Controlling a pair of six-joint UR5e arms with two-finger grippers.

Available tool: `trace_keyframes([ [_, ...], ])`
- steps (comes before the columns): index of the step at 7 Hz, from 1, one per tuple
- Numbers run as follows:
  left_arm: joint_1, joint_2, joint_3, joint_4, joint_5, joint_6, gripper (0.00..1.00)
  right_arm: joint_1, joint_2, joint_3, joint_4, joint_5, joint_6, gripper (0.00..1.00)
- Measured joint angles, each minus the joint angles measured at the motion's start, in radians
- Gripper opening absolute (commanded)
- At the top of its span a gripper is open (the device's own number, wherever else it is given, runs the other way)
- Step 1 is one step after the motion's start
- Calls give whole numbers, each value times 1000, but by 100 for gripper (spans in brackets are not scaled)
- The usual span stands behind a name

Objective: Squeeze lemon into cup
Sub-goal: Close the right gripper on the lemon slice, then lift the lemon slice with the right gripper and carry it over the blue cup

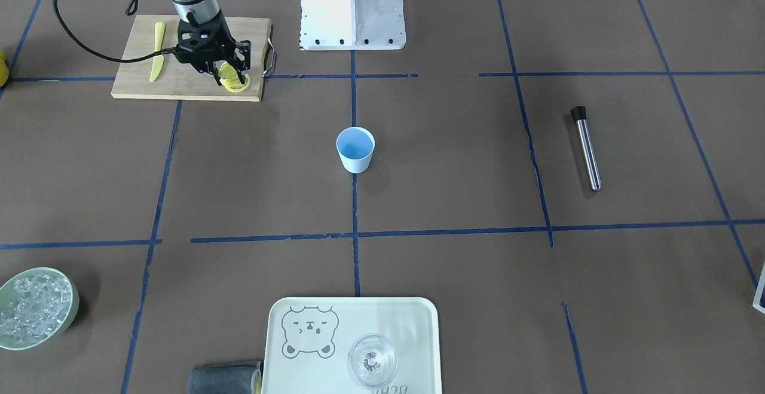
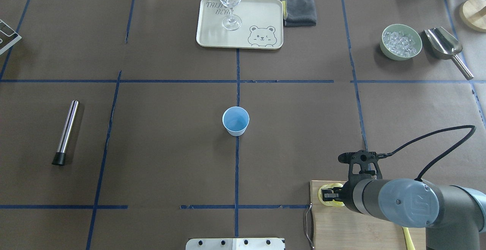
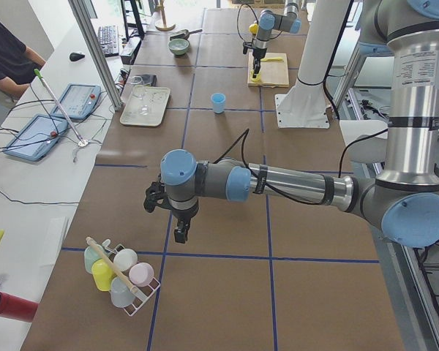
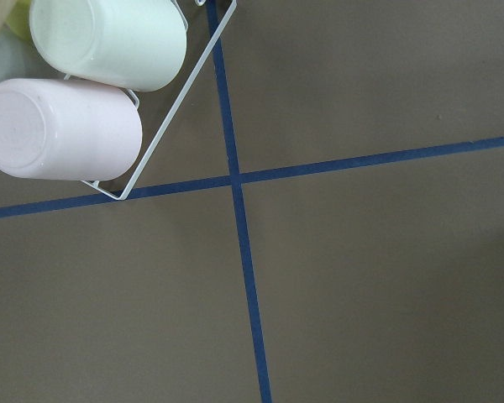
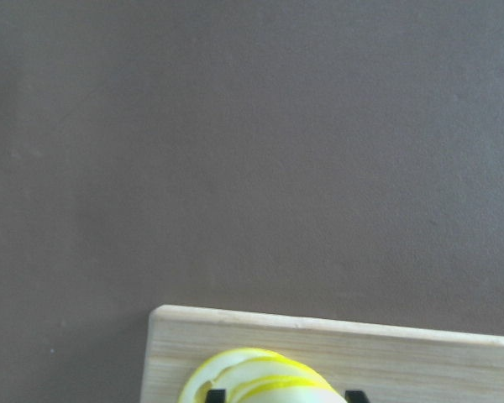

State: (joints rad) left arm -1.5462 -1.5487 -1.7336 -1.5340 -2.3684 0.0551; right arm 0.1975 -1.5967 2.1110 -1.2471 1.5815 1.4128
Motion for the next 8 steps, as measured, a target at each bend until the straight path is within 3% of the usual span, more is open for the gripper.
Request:
trace_keyframes([
  [4, 0, 0, -2, 0, -1, 0, 100, 7, -9, 43, -20, 6, 0, 49],
  [6, 0, 0, -3, 0, -2, 0, 100, 11, 26, 122, -177, 12, -1, 49],
  [8, 0, 1, -3, 0, -2, 0, 100, 35, 148, 149, -337, 24, -2, 49],
])
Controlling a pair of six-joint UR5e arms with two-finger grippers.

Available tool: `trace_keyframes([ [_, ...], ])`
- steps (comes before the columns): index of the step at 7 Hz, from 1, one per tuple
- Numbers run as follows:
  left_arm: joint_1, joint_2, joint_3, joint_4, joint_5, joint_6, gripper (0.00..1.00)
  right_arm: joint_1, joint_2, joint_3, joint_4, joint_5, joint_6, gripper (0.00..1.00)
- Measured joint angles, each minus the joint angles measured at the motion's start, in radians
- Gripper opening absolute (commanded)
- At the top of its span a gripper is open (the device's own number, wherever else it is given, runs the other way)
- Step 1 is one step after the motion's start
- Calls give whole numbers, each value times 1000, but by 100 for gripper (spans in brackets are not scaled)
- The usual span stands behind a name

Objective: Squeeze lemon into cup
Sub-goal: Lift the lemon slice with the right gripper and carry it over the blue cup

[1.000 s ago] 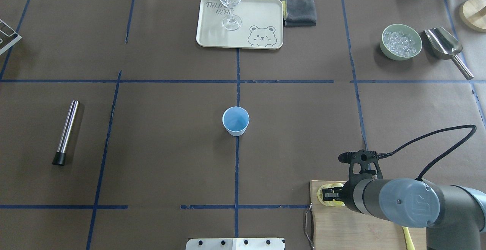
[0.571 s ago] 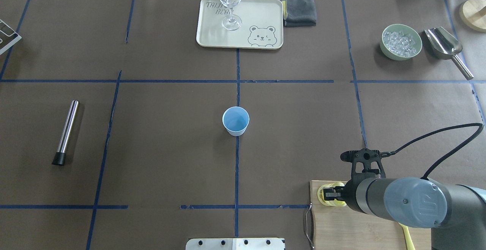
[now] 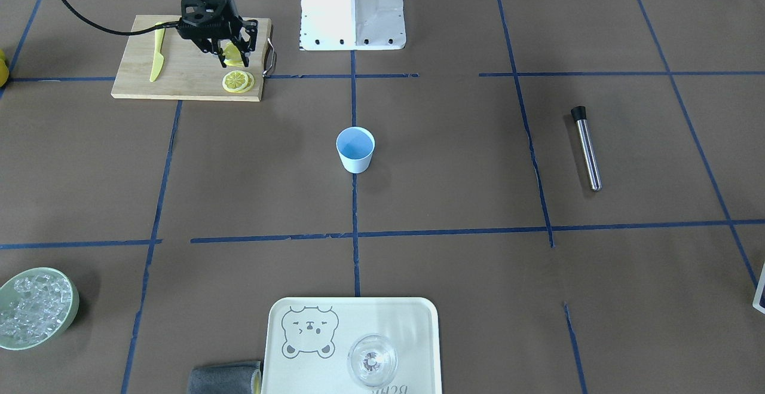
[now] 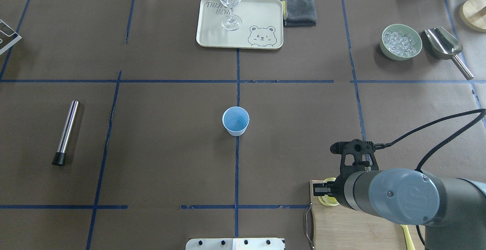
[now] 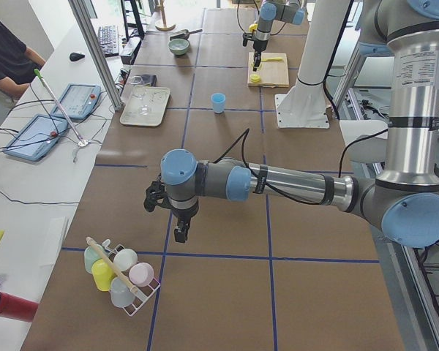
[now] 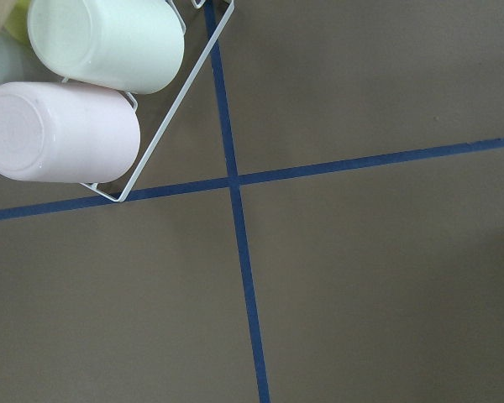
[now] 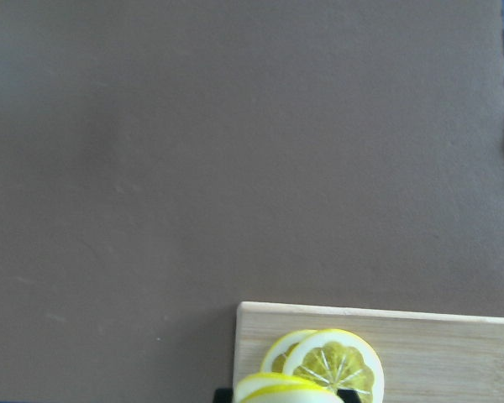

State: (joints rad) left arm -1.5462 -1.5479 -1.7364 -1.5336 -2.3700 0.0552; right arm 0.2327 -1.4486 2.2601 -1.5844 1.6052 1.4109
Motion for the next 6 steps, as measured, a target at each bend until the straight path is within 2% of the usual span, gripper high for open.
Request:
trace_keyframes([
  [3, -1, 0, 1, 0, 0, 0, 100, 122, 291, -6, -296, 85, -10, 49],
  [4, -1, 0, 2, -1, 0, 0, 100, 160, 357, -25, -336, 106, -17, 49],
  [6, 0, -1, 3, -2, 0, 1, 100, 201, 506, -156, -341, 123, -29, 48],
])
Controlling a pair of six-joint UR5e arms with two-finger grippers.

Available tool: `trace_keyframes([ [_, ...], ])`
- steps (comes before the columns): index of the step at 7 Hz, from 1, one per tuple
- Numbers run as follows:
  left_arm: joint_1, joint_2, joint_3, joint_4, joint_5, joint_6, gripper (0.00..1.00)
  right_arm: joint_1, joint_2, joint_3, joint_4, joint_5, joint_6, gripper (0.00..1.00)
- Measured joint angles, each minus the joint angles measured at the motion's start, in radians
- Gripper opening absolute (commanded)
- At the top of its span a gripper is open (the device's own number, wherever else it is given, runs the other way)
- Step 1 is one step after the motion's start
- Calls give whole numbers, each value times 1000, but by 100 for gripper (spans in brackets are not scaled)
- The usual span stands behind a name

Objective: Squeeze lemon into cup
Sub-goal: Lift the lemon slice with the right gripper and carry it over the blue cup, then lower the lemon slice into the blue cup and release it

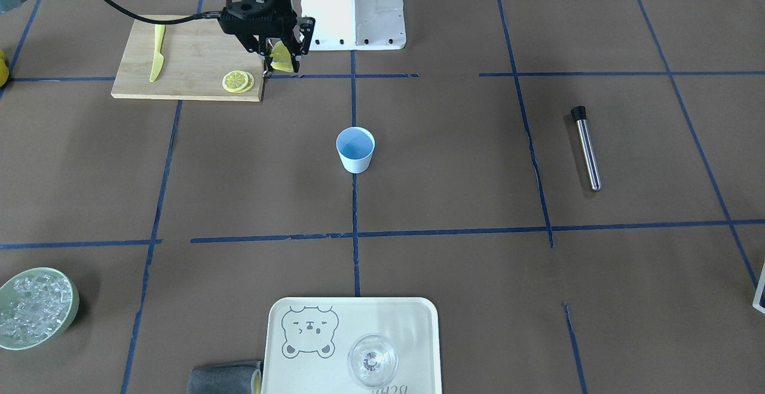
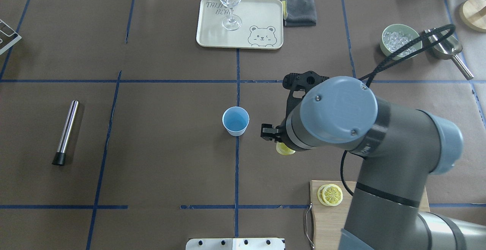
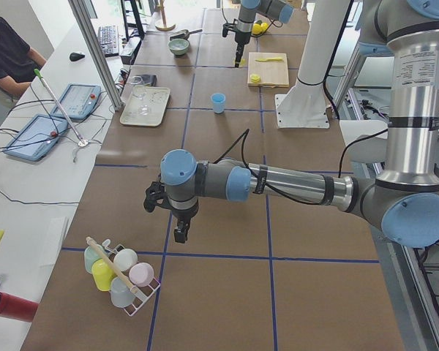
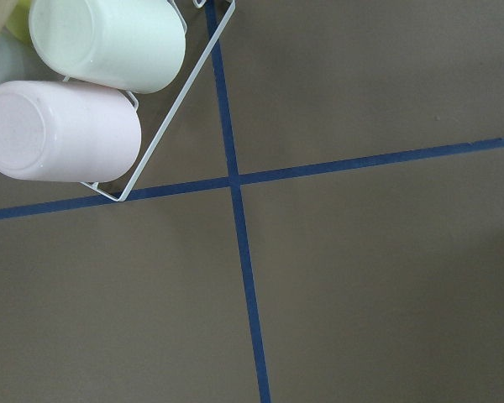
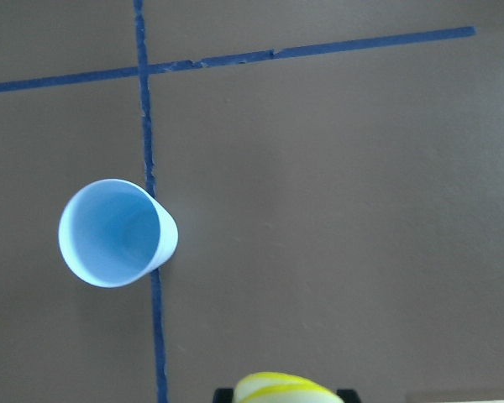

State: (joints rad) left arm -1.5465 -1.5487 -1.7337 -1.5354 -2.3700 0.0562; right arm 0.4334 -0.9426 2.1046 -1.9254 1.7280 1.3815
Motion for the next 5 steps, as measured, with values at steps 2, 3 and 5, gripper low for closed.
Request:
trace_keyframes([
  [2, 0, -1, 0, 0, 0, -1, 100, 17, 109, -166, 95, 2, 5, 50],
  [3, 0, -1, 1, -1, 0, -1, 100, 21, 150, -246, 138, 2, 9, 50],
  [5, 0, -1, 5, -1, 0, 0, 100, 22, 230, -373, 163, 2, 11, 51],
])
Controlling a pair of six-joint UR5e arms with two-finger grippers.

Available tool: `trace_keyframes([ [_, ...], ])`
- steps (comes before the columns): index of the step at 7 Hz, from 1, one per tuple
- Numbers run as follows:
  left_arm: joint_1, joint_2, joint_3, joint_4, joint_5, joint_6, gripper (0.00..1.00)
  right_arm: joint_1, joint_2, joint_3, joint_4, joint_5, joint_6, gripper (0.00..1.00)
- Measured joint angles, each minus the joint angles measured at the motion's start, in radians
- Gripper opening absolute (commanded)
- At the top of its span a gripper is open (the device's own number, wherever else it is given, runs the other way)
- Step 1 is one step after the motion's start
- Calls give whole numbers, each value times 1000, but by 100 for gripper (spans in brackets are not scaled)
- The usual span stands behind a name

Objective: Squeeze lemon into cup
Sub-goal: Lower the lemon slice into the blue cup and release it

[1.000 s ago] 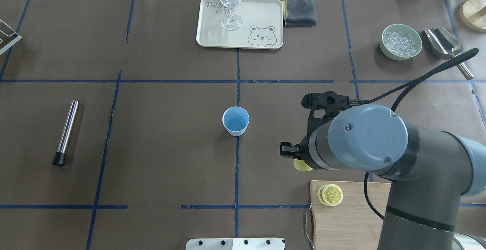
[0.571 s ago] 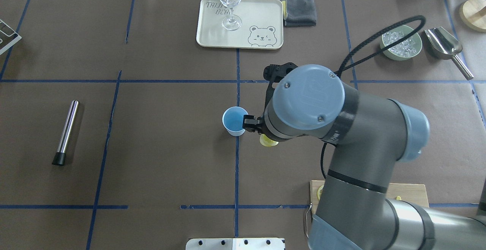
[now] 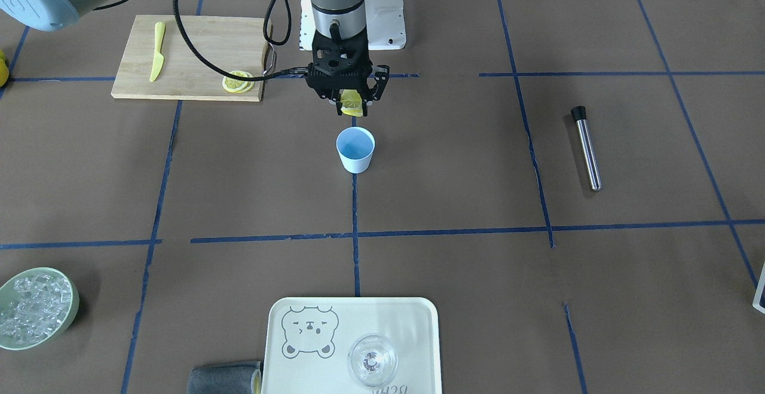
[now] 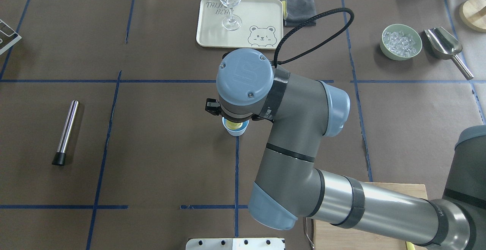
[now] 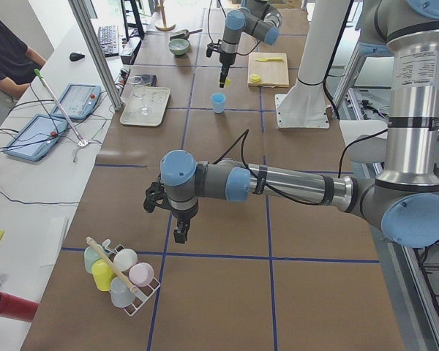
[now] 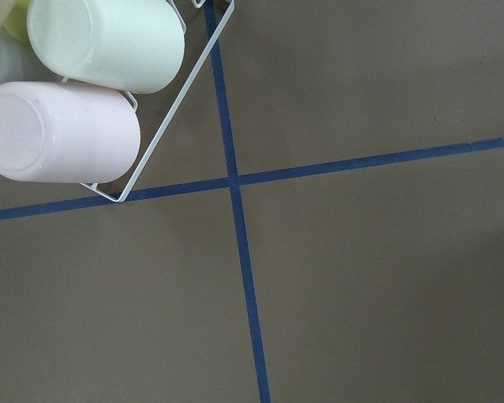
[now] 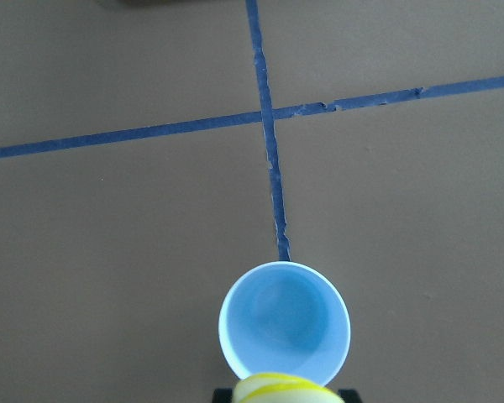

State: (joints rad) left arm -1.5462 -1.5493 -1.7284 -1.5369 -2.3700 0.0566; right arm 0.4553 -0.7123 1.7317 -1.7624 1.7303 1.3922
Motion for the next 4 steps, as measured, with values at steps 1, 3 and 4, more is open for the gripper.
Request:
trace_keyframes([
  [1, 0, 0, 2, 0, 0, 0, 100, 0, 23, -44, 7, 0, -2, 51],
  [3, 0, 0, 4, 0, 0, 0, 100, 0, 35, -97, 29, -1, -9, 51],
  [4, 0, 0, 4, 0, 0, 0, 100, 0, 35, -117, 38, -1, -11, 51],
])
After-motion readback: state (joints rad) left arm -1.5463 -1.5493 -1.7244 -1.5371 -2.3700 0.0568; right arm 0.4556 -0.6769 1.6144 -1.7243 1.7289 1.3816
